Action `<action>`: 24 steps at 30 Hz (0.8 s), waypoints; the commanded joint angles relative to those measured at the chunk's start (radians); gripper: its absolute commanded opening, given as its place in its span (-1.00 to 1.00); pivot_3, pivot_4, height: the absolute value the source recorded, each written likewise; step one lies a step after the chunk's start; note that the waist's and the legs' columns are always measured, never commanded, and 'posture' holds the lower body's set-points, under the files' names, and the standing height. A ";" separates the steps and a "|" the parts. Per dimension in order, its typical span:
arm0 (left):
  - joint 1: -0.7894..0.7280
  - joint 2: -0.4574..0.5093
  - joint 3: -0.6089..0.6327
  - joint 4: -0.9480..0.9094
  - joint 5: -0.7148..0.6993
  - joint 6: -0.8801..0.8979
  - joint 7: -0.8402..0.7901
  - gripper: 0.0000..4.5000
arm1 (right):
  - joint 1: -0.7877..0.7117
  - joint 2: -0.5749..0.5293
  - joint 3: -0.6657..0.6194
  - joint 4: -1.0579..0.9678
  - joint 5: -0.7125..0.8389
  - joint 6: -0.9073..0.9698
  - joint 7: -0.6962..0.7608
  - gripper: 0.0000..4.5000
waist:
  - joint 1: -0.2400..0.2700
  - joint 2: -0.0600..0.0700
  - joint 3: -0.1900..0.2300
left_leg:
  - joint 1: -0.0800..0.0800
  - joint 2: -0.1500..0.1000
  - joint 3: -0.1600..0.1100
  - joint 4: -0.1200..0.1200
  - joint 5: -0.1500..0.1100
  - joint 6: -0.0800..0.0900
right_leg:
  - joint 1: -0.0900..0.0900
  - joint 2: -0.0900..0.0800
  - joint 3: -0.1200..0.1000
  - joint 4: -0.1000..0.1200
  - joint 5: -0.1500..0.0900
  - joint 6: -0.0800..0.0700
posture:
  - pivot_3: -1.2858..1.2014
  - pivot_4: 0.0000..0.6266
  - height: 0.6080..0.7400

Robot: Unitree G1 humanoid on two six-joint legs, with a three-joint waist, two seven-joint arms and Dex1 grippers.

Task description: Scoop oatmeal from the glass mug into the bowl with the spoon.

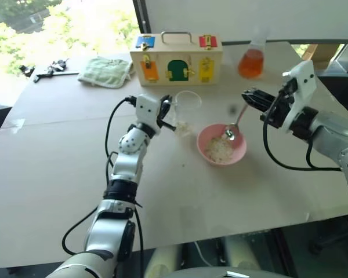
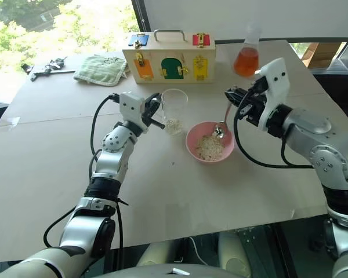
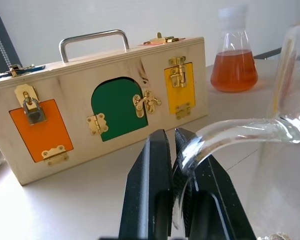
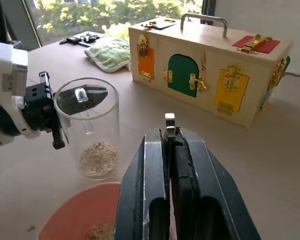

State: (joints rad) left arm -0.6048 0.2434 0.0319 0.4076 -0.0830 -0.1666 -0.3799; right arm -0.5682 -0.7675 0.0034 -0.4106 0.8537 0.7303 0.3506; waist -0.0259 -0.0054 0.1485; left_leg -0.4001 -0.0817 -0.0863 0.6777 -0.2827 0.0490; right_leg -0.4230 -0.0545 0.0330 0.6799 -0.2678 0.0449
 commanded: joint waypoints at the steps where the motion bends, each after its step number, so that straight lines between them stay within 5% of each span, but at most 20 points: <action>1: -0.023 -0.003 0.013 -0.018 -0.009 -0.037 0.006 -0.98 | -0.029 -0.014 0.006 -0.074 -0.080 -0.077 0.117 -1.00 | 0.002 0.000 0.000 | 0.000 0.000 0.000 0.000 0.000 0.000 | 0.000 0.000 0.000 0.000 0.000 0.000 | 0.03 -0.52 1.00; 8: -0.024 -0.005 0.012 -0.013 -0.006 -0.043 0.008 -0.98 | -0.013 0.042 -0.051 -0.051 -0.089 -0.057 0.144 -1.00 | 0.016 -0.001 0.000 | 0.000 0.000 -0.001 0.001 0.000 0.000 | 0.000 0.000 -0.001 0.000 0.000 0.000 | 0.03 -0.52 1.00; 16: -0.022 -0.006 0.011 0.000 -0.004 -0.052 0.009 -0.98 | -0.086 0.224 -0.373 0.178 0.355 0.174 -0.184 -1.00 | 0.016 -0.002 0.000 | 0.000 0.000 -0.002 0.003 0.000 0.000 | 0.002 0.000 -0.002 0.000 0.000 0.000 | 0.03 -0.52 1.00; 24: -0.026 -0.019 0.002 0.007 0.004 -0.062 0.015 -0.98 | -0.274 0.353 -0.394 0.243 0.549 0.167 -0.429 -1.00 | 0.009 -0.002 0.000 | 0.000 0.000 -0.002 0.003 0.000 0.000 | 0.000 0.000 0.000 0.002 0.000 0.000 | 0.03 -0.52 1.00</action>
State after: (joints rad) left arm -0.6079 0.2247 0.0291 0.4419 -0.0795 -0.1951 -0.3699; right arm -0.8199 -0.4156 -0.3941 -0.1560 1.3774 0.9114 -0.0623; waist -0.0170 -0.0074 0.1481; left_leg -0.4004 -0.0822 -0.0880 0.6805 -0.2827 0.0489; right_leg -0.4229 -0.0544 0.0333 0.6821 -0.2677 0.0448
